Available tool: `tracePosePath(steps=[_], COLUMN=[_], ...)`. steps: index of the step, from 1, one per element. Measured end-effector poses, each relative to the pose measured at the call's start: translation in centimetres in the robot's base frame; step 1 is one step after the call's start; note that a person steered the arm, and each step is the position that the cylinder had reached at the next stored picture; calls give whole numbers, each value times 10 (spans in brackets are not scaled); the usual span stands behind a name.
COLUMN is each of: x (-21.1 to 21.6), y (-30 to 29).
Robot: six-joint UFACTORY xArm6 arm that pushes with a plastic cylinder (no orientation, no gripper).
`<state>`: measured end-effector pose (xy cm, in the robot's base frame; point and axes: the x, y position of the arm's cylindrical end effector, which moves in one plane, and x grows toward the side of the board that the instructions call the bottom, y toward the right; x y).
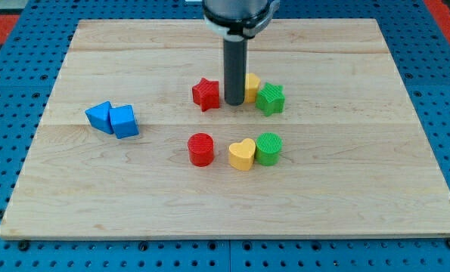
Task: Move the yellow heart towards the top center
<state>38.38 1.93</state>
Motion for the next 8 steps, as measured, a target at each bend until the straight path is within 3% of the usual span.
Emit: tracePosePath(steps=[2,4,7,8], x=[-42,26,144,145], y=[-7,-13,-70,-13])
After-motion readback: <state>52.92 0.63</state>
